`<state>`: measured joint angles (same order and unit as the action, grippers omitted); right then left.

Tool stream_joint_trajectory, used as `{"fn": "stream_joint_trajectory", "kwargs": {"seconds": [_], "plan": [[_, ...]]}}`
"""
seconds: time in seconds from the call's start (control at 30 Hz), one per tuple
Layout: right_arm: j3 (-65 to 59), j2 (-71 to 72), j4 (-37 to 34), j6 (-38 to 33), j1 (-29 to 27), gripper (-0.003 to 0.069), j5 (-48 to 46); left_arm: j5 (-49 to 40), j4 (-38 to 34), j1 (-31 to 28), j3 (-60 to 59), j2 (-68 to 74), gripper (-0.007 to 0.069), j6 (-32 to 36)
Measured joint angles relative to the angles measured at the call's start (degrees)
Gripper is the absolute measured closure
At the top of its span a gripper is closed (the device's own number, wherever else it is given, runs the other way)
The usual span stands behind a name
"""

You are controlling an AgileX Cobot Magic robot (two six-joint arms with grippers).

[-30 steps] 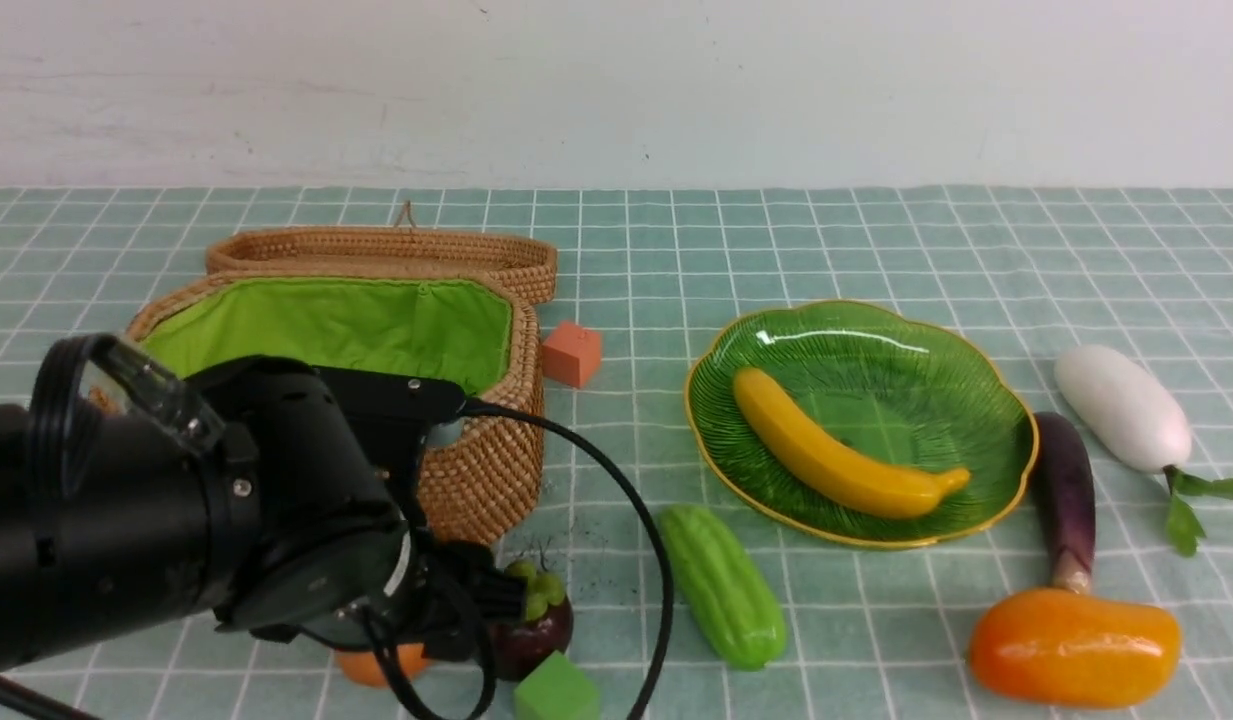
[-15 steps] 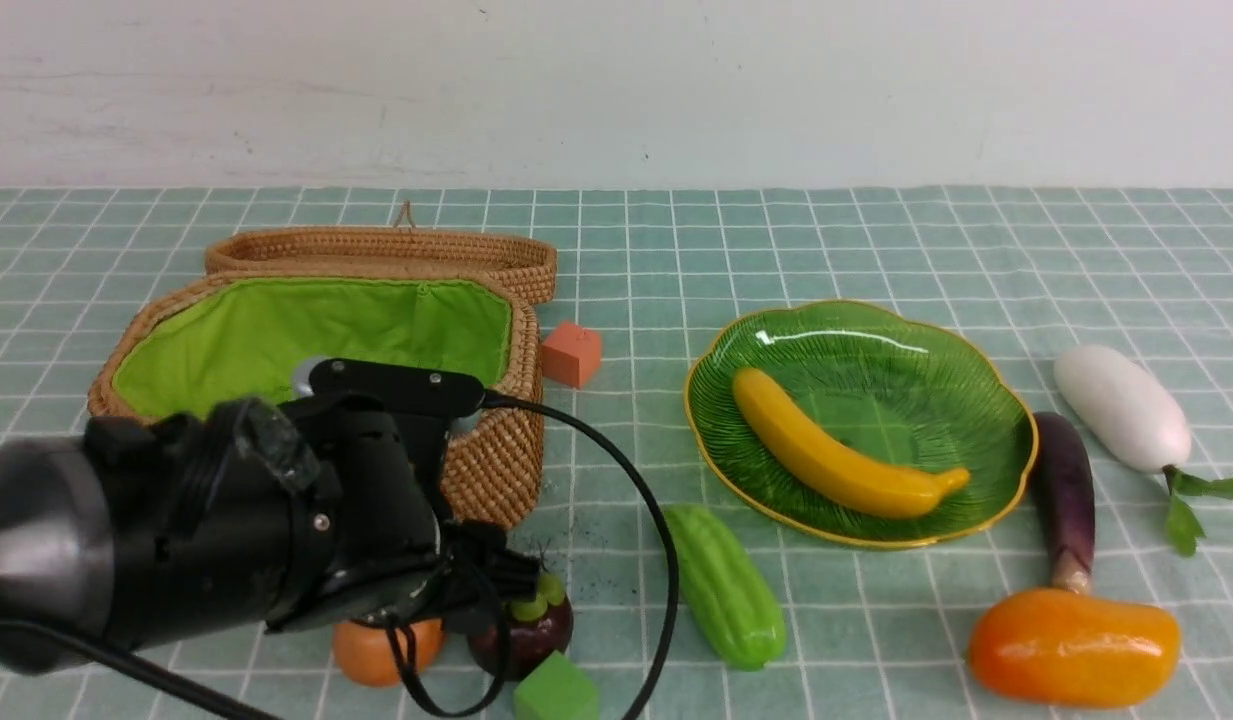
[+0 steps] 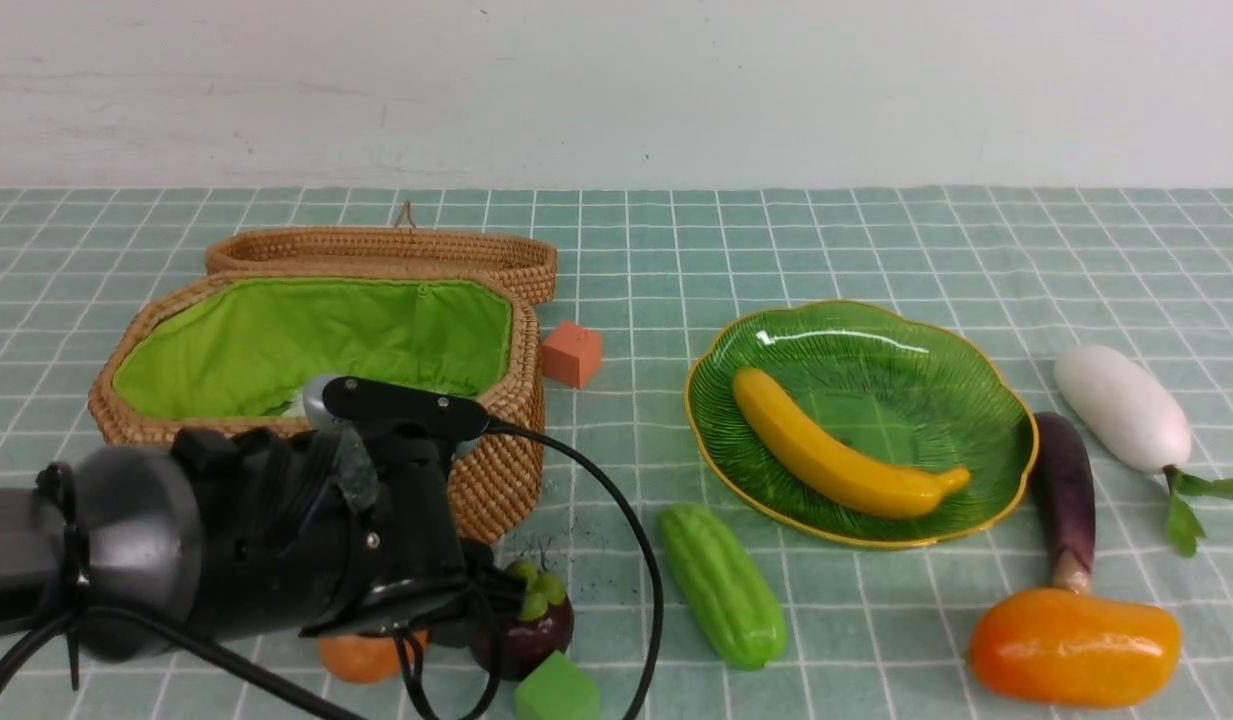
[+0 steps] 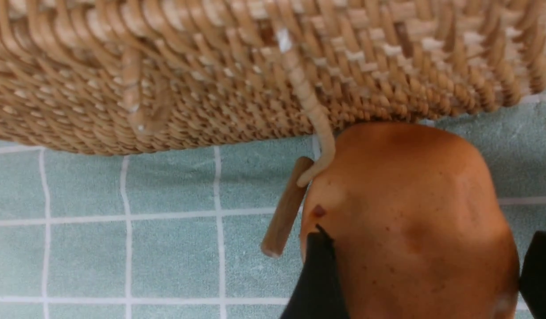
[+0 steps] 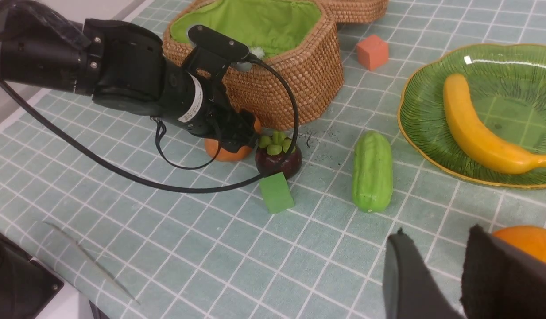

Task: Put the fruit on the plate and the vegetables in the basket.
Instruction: Grab a potato with your left arm and place it in the basket on the left

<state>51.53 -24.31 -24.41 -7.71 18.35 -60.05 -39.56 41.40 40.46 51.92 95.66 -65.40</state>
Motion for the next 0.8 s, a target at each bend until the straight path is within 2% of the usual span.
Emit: {"fn": "stream_joint_trajectory", "kwargs": {"seconds": [0.5, 0.8], "plan": [[0.0, 0.0, 0.0, -0.1, 0.0, 0.0448, -0.3, -0.6, -0.1, -0.2, 0.2, 1.9, 0.0039, 0.0], [0.0, 0.0, -0.1, -0.1, 0.0, 0.0445, -0.5, -1.4, -1.5, -0.2, 0.7, 2.6, 0.0072, 0.0]]}}
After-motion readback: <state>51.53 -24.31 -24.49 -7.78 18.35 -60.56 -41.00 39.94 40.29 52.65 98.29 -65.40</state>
